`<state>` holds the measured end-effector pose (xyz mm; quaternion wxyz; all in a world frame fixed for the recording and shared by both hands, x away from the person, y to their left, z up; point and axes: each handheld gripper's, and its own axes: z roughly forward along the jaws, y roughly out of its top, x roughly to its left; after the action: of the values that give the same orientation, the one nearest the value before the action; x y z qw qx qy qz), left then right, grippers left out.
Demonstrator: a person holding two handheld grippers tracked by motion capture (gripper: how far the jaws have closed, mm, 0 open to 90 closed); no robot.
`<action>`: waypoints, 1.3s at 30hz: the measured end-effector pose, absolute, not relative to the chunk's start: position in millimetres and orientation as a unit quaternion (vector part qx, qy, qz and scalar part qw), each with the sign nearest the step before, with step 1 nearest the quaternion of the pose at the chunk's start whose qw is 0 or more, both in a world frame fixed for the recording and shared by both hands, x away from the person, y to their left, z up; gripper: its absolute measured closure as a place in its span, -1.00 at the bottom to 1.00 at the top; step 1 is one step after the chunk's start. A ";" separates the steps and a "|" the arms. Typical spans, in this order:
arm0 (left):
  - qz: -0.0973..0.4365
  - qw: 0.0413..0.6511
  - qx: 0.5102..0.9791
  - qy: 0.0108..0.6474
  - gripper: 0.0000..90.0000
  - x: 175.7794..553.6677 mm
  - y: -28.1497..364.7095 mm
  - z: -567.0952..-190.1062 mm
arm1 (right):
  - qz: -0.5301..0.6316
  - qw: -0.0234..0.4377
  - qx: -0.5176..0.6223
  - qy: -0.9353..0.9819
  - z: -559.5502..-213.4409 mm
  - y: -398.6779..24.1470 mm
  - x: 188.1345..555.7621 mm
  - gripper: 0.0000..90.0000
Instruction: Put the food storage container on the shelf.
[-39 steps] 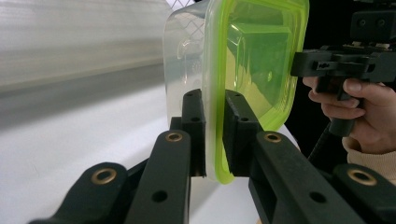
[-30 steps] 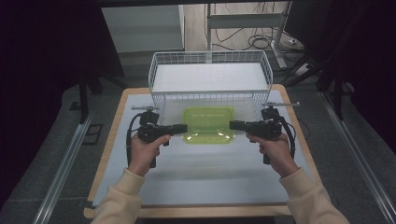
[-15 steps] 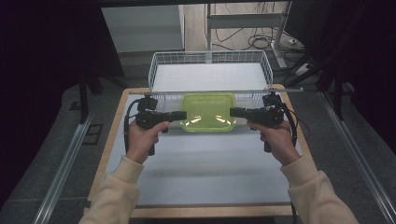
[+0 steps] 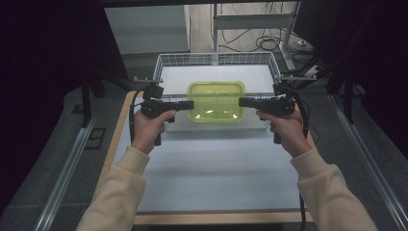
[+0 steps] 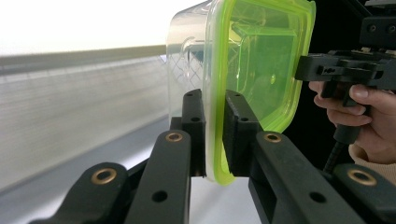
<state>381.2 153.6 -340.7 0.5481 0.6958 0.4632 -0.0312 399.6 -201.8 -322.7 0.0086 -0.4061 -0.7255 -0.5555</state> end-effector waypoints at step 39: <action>-0.023 0.538 0.692 0.480 0.80 460.4 150.1 -315.9 | -0.548 0.001 -0.445 -0.708 -298.2 -197.9 475.8 0.79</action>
<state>460.4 150.1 -315.9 0.5378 0.6924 0.4805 -0.0234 475.8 -197.9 -298.2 0.0011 -0.4452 -0.7084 -0.5477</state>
